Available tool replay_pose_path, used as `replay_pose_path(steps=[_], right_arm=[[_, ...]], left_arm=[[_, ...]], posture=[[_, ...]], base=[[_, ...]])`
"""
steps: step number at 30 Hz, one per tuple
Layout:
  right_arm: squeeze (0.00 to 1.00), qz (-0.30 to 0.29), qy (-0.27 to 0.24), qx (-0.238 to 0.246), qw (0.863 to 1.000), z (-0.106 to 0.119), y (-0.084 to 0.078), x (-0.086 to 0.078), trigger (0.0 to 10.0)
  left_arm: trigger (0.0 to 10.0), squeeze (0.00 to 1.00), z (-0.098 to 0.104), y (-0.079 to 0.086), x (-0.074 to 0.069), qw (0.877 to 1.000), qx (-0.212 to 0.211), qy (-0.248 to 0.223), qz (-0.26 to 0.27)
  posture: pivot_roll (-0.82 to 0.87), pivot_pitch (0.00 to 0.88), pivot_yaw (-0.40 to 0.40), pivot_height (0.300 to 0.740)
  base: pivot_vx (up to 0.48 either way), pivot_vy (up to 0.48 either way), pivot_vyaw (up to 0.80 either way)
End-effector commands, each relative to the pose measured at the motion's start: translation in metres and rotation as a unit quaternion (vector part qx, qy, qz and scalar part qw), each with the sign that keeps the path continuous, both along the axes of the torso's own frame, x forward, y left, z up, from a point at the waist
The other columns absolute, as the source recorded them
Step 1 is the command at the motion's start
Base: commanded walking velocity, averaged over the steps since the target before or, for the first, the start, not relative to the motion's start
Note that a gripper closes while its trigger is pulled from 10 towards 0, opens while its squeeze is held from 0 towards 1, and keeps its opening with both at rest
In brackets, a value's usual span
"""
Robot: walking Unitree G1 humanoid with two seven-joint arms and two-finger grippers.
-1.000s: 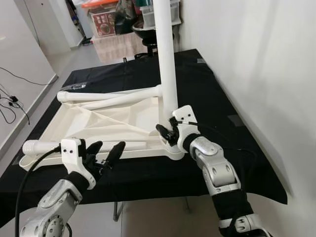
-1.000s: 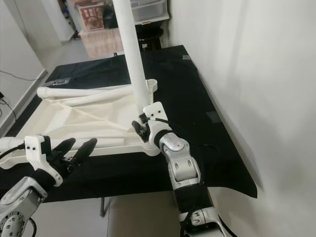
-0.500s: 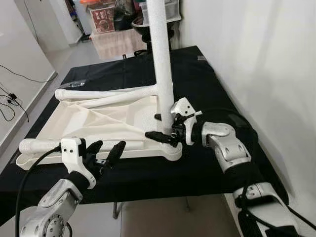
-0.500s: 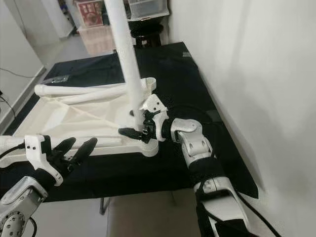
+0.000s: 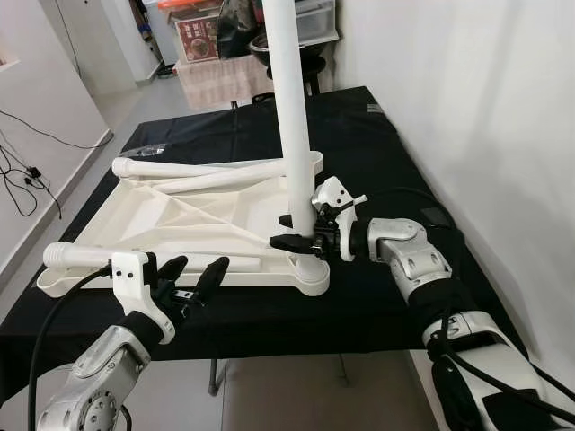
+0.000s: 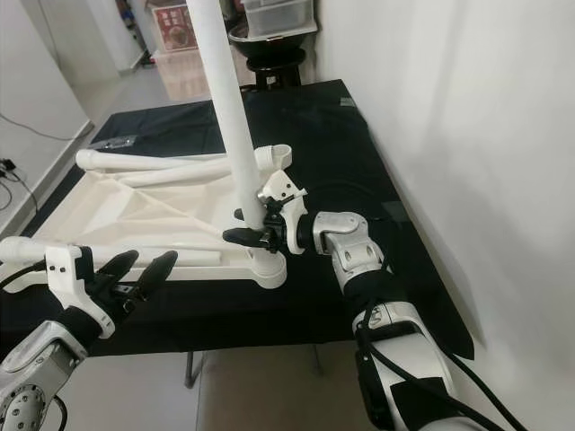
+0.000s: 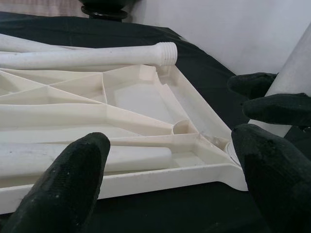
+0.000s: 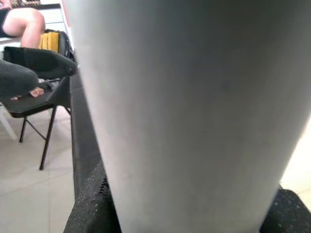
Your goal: Building children table
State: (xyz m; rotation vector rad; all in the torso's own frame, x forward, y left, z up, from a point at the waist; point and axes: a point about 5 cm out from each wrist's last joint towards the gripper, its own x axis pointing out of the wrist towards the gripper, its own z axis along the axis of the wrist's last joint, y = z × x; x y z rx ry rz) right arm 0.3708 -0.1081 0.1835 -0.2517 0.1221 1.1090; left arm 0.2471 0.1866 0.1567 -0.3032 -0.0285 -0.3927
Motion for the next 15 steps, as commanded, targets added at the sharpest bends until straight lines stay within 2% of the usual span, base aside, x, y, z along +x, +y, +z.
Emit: replay_pose_path(steps=[1,2,3,4,5,6,7,8,9,10,12,15], right_arm=[[0.0,-0.034,0.009,-0.031,0.999,-0.015,-0.003,-0.005,0.0],[0.0,-0.056,0.015,-0.041,0.998,-0.021,-0.004,-0.01,0.0],[0.0,-0.234,-0.003,-0.002,0.972,-0.021,0.001,-0.008,0.0],[0.0,-0.367,-0.005,0.021,0.93,-0.022,-0.002,-0.009,0.0],[0.0,-0.453,0.0,0.031,0.891,-0.023,-0.006,-0.011,0.0],[0.0,-0.494,0.003,0.035,0.869,-0.024,-0.008,-0.012,0.0],[0.0,-0.438,-0.04,0.011,0.898,-0.023,0.001,-0.023,0.0],[0.0,-0.438,-0.04,0.011,0.898,-0.023,0.001,-0.023,0.0],[0.0,-0.391,-0.069,-0.007,0.918,-0.023,0.009,-0.034,0.0],[0.0,-0.368,-0.049,0.004,0.928,-0.025,0.012,-0.034,0.0],[0.0,-0.359,-0.03,0.016,0.933,-0.027,0.013,-0.032,0.0],[0.0,-0.356,-0.031,0.001,0.934,-0.027,0.01,-0.013,0.0]], left_arm=[[10.0,0.0,0.001,0.002,-0.003,1.0,0.003,0.001,-0.001],[10.0,0.0,0.001,0.002,-0.003,1.0,0.004,0.001,-0.001],[10.0,0.0,0.001,0.004,-0.003,1.0,0.004,0.002,0.0],[10.0,0.0,0.002,0.006,-0.003,1.0,0.005,0.002,0.001],[10.0,0.0,0.003,0.007,-0.003,1.0,0.006,0.002,0.001],[10.0,0.0,0.003,0.008,-0.003,1.0,0.006,0.001,0.001],[10.0,0.0,0.003,0.007,-0.002,1.0,0.007,0.003,-0.001],[10.0,0.0,0.003,0.007,-0.002,1.0,0.007,0.003,-0.001],[10.0,0.0,0.002,0.007,-0.002,1.0,0.008,0.004,-0.003],[10.0,0.0,0.002,0.006,-0.001,1.0,0.009,0.005,-0.003],[10.0,0.0,0.002,0.006,-0.001,1.0,0.01,0.006,-0.003],[10.0,0.0,0.002,0.005,0.001,1.0,0.008,0.003,-0.003]], posture=[[-0.03,0.06,0.124,0.74],[-0.03,0.062,0.122,0.74],[-0.03,0.069,0.124,0.74],[-0.04,0.076,0.132,0.74],[-0.04,0.076,0.132,0.74],[-0.04,0.076,0.132,0.74],[-0.04,0.069,0.161,0.74],[-0.04,0.069,0.161,0.74],[-0.04,0.069,0.161,0.74],[-0.04,0.056,0.154,0.74],[-0.04,0.056,0.154,0.74],[-0.04,0.047,0.141,0.74]], base=[[0.0,0.0,0.0],[0.0,0.0,0.0],[0.0,0.0,0.0],[0.0,0.0,0.0],[0.0,0.0,0.0],[0.0,0.0,0.0],[0.0,0.0,0.0],[0.0,0.0,0.0],[0.0,0.0,0.0],[0.0,0.0,0.0],[0.0,0.0,0.0],[0.0,0.0,0.0]])
